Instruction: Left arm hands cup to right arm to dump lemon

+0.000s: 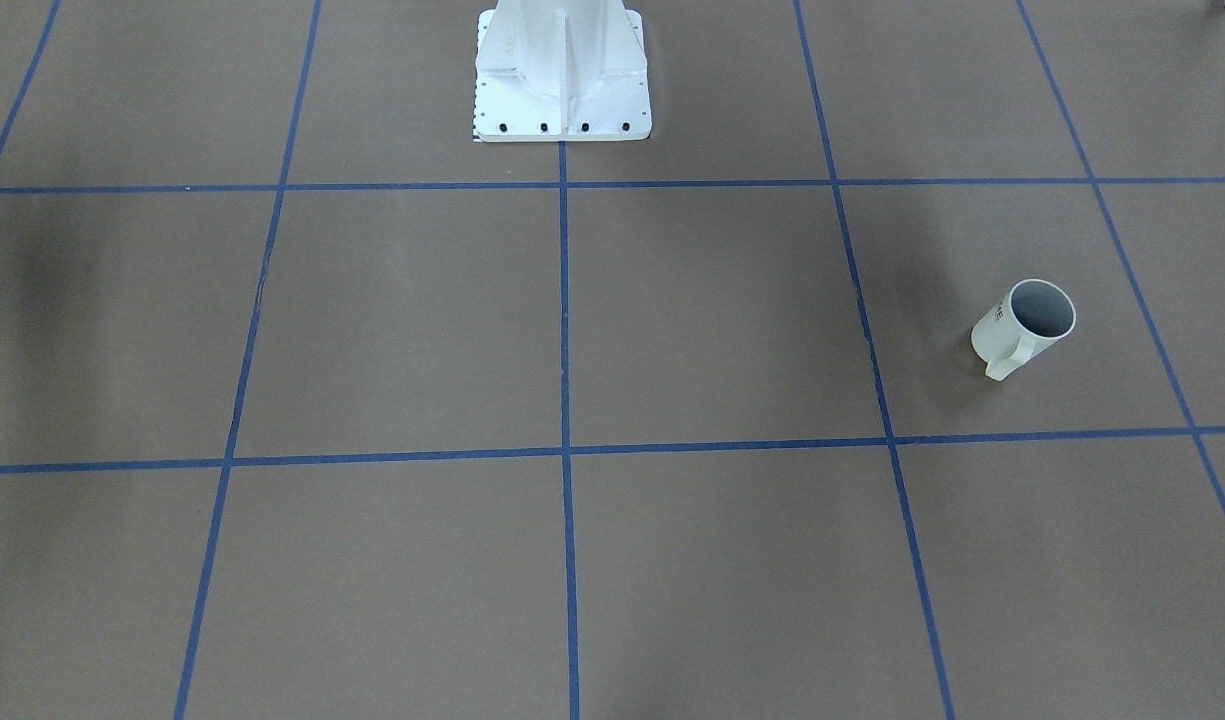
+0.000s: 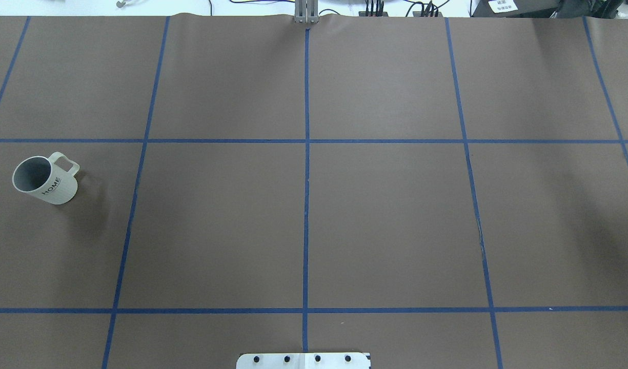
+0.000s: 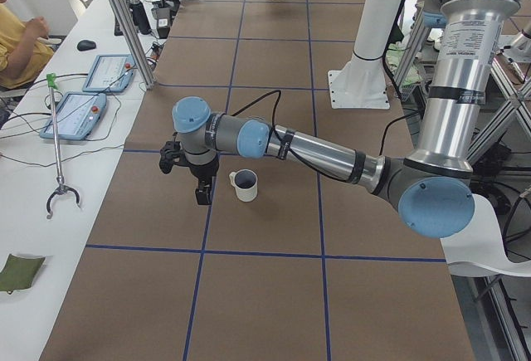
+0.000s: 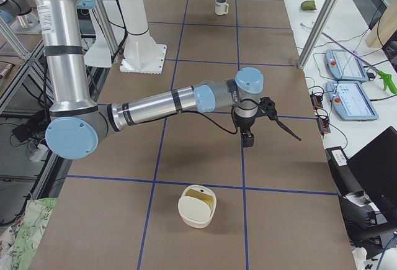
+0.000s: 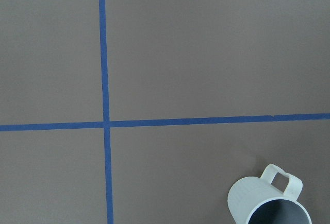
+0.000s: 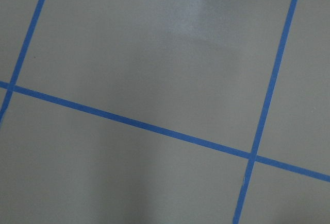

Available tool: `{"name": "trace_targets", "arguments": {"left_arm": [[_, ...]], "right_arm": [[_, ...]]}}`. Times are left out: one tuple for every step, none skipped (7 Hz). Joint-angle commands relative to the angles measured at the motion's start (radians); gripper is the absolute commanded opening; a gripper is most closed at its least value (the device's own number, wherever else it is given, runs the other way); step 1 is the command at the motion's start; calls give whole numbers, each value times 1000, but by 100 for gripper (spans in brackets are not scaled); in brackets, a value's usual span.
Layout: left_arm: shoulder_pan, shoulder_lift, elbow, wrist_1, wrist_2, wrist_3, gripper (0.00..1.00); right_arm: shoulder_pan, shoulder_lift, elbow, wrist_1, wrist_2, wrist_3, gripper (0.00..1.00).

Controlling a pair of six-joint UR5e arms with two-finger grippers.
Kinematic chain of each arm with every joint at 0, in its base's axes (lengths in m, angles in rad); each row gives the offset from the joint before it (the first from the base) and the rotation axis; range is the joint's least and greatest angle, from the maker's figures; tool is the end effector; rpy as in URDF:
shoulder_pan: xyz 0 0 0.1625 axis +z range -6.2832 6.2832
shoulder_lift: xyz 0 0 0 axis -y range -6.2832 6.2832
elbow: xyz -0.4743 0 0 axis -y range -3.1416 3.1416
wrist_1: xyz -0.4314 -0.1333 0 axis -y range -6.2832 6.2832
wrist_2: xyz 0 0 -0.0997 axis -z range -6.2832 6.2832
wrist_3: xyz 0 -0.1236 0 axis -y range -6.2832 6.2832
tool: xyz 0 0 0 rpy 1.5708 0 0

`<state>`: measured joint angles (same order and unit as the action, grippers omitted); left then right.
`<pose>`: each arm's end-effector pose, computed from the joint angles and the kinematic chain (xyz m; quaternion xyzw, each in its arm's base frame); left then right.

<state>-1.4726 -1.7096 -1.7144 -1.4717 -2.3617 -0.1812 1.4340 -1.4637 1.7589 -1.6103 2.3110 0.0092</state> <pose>0.0130 -0.5954 0.5793 0.0302 0.3916 -0.0029 0.9196 -0.0300 -0.5843 0.5716 0.0924 -0.3665 -0.1050 0.9199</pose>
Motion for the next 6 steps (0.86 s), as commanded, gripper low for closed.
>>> {"name": "trace_targets", "arguments": {"left_arm": [[-37, 5, 4, -38, -21, -3, 100], [-37, 2, 3, -45, -21, -4, 100], [-37, 1, 3, -45, -21, -4, 100], [-37, -1, 1, -44, -21, -6, 100], [-37, 4, -4, -44, -21, -7, 100], [-37, 5, -7, -44, -21, -7, 100]], "right_arm": [[5, 2, 5, 1, 1, 0, 100], [5, 2, 7, 3, 1, -2, 100], [5, -1, 10, 1, 2, 0, 100], [5, 2, 11, 3, 2, -2, 100], [5, 17, 11, 3, 4, 0, 100], [5, 32, 14, 6, 7, 41, 100]]}}
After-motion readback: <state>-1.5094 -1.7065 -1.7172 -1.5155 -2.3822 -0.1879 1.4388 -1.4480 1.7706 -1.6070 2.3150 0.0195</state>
